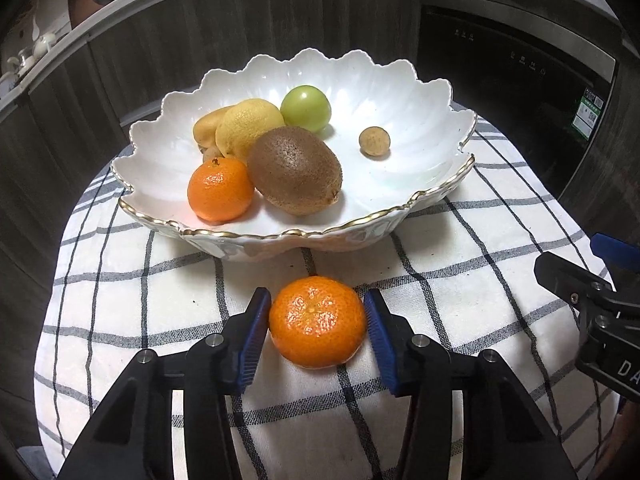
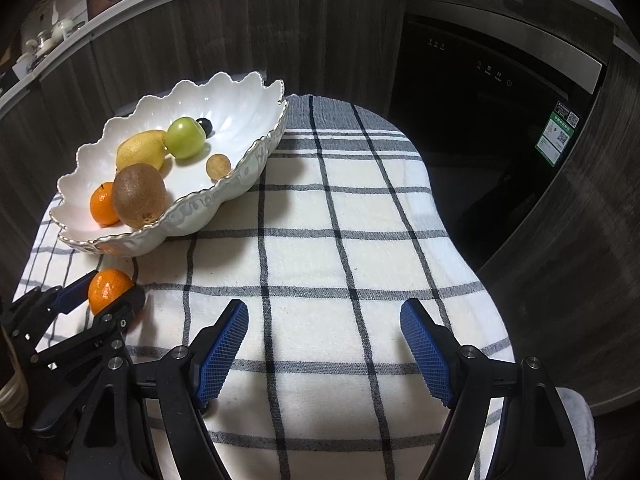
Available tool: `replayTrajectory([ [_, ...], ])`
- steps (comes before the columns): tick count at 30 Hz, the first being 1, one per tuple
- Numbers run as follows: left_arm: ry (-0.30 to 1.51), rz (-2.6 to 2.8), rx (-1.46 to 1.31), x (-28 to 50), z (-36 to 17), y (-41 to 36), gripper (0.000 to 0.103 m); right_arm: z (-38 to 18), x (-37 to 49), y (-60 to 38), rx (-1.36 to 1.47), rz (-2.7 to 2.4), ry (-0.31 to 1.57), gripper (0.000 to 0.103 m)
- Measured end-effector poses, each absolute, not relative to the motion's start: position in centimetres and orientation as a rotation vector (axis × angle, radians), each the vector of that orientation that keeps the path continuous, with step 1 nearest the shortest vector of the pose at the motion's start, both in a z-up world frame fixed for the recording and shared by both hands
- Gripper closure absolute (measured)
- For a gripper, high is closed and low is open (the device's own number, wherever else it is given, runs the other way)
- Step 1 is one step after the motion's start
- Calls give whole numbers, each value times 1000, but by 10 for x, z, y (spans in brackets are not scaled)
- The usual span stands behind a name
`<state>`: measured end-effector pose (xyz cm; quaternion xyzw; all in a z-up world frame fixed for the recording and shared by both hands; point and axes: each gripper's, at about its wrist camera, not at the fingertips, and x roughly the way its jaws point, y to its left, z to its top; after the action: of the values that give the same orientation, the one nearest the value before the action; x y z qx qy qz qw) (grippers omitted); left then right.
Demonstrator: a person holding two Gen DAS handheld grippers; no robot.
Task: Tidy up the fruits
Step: 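Grasp the mandarin with the left gripper while the right gripper grasps the dark plum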
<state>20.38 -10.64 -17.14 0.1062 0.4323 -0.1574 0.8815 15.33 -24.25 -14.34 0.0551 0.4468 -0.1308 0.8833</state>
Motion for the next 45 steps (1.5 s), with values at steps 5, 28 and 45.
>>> replayTrajectory([
  [5,901,-339,230,204,-173,-107,57,-143,154,-242,112,-272,932,24],
  [28,871,-262,199,162,-137,-40,58,-139,141,-196,60,-166,949,24],
  [45,864,-230,159,145,-132,-14,58,-166,137,-167,47,-76,1018,48],
])
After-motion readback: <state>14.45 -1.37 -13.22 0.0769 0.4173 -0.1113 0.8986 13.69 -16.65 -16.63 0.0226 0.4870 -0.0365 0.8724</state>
